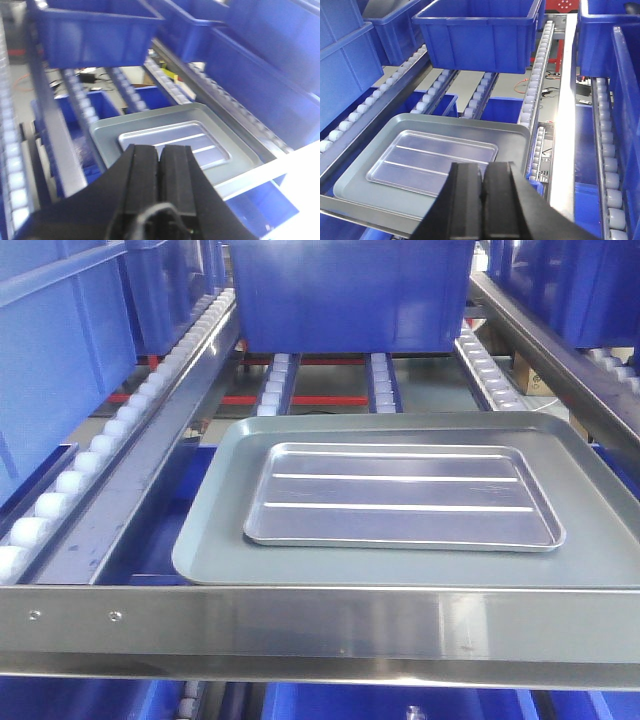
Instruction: Grab silver tray and stack on right shelf
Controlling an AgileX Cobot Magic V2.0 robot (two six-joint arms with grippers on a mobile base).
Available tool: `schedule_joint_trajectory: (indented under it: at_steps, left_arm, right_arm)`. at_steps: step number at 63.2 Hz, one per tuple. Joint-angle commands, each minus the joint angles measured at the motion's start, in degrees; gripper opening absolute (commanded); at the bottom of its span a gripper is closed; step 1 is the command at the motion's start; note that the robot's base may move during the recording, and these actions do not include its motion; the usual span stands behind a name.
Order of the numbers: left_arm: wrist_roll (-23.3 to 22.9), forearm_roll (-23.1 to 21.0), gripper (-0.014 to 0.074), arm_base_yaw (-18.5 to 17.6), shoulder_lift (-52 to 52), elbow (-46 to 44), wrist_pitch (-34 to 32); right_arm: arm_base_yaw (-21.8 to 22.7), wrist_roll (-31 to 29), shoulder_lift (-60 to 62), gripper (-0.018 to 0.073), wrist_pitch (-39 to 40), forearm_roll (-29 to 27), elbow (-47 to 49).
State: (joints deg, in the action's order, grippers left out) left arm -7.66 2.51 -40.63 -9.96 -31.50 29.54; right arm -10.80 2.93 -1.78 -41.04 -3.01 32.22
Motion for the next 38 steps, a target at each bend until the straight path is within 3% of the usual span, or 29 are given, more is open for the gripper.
schedule_joint_trajectory:
  at_steps: [1,9,18,30,38]
  left_arm:
    - [4.8,-3.5,-0.0101,-0.1,0.3,-0.5,-4.9]
    - [4.8,-4.5,-0.0101,4.1,2.7,3.1,-4.9]
    - [5.1,-7.7,-0.0101,15.7,8.0,8.4,-4.9]
    - [9.9,-14.3,-0.0101,30.7,11.3,17.3,-6.7]
    - [10.7,-15.9,-0.0101,34.4,11.5,24.1,-13.5]
  right_arm:
    - [0.3,-0.5,-0.9,0.0050,4.9,0.1,1.5]
    - [0.3,-0.5,-0.9,0.0050,4.9,0.1,1.5]
    - [0.3,-0.5,-0.9,0.0050,4.9,0.1,1.5]
    - [0.3,-0.5,-0.9,0.0050,4.9,0.1,1.5]
    - [0.3,-0.5,-0.9,0.0050,4.9,0.1,1.5]
